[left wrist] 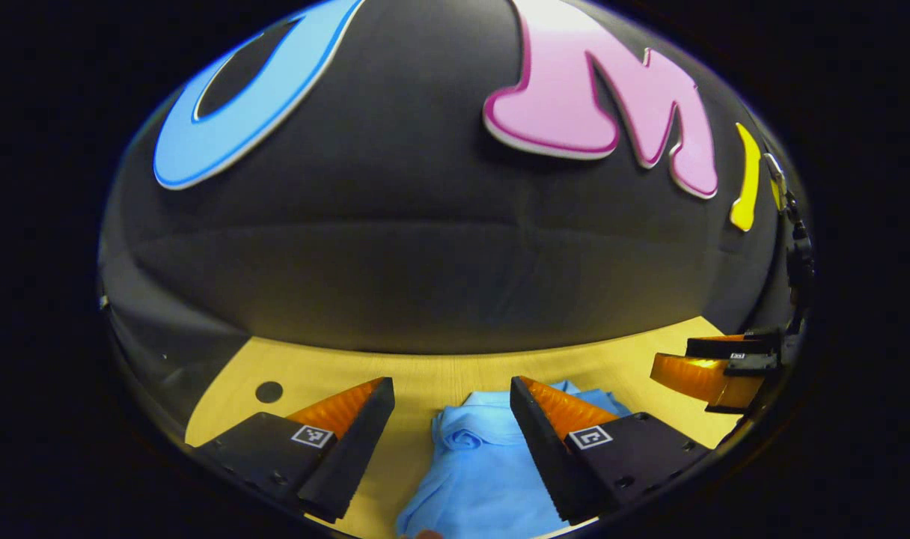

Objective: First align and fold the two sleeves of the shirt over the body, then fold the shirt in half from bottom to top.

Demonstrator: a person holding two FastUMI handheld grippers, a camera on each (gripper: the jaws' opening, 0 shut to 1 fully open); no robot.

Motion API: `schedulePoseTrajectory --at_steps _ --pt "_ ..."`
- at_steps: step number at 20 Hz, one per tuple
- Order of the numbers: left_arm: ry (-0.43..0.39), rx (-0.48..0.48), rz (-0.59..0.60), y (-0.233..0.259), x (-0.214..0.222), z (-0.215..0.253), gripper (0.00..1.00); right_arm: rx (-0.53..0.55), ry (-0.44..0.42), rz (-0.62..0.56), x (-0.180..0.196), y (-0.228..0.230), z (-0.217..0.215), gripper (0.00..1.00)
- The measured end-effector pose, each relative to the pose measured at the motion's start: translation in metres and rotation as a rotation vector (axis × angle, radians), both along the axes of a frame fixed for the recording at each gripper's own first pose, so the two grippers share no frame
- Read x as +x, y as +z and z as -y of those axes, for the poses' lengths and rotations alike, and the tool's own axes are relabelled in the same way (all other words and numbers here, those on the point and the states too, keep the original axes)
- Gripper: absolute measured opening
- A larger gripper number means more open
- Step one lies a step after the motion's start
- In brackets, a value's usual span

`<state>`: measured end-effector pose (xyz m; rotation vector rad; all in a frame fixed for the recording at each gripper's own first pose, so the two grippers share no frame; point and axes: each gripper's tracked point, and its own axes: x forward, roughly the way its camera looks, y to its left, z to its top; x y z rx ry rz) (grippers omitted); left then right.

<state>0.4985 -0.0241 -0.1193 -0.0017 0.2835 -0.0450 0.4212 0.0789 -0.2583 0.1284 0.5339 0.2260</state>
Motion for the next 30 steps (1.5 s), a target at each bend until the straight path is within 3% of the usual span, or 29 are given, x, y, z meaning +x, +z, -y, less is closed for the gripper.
schedulePoseTrajectory --at_steps 5,14,23,26,30 --pt "-0.024 -0.047 0.09 0.065 -0.072 0.001 0.98 -0.127 -0.064 0.118 -0.047 0.078 0.039 0.98" --pt "-0.051 -0.043 0.208 0.142 -0.216 -0.025 0.98 -0.104 -0.18 0.205 -0.184 0.189 0.062 0.98" --pt "0.008 -0.055 0.291 0.165 -0.365 -0.07 0.98 -0.108 -0.14 0.25 -0.309 0.216 0.032 0.98" --pt "0.016 -0.075 0.301 0.161 -0.407 -0.076 0.98 -0.121 -0.111 0.312 -0.335 0.233 0.021 0.98" --pt "0.001 -0.019 0.299 0.15 -0.456 -0.076 0.98 -0.104 -0.095 0.335 -0.37 0.247 0.017 0.98"
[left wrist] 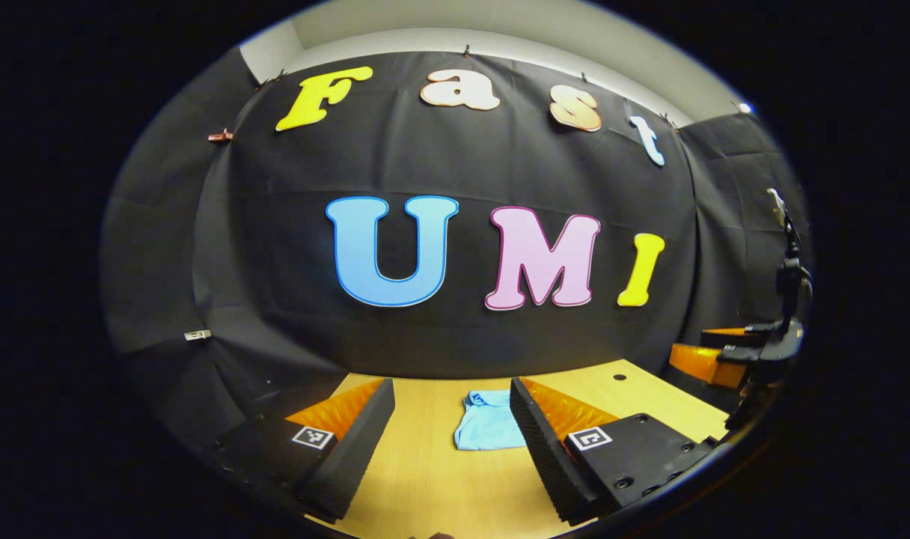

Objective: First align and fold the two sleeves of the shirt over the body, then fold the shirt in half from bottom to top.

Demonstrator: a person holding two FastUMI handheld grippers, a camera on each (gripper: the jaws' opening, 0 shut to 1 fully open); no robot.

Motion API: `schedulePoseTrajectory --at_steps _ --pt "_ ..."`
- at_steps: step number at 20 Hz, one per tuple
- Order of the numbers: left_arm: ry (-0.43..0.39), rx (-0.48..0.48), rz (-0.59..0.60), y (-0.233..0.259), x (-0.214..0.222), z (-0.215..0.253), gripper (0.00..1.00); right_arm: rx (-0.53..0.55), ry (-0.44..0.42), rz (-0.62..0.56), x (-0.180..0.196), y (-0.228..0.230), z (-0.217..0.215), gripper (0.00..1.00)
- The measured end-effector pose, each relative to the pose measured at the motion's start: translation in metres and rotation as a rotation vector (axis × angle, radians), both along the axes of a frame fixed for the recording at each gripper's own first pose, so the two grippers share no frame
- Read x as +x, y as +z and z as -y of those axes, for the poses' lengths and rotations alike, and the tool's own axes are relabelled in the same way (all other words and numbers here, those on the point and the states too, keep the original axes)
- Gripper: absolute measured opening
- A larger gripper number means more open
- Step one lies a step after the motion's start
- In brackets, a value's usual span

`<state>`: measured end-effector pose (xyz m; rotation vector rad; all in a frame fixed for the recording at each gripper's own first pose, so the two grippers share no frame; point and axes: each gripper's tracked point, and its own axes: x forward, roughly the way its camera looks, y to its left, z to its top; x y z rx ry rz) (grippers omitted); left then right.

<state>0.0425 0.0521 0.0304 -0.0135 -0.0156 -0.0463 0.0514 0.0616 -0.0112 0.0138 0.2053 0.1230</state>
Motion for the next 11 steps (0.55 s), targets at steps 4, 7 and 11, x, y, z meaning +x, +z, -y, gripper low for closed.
schedulePoseTrajectory --at_steps 4,7,11 --pt "-0.011 -0.031 0.034 0.0 -0.042 0.005 0.98 0.029 0.014 -0.017 -0.04 0.0 0.0 0.98" --pt "-0.005 -0.077 0.045 -0.001 -0.06 0.006 0.98 0.034 -0.007 -0.042 -0.062 -0.01 0.009 0.98" --pt "-0.01 -0.057 0.043 -0.009 -0.066 0.008 0.98 0.092 -0.05 -0.08 -0.077 -0.02 0.015 0.99"
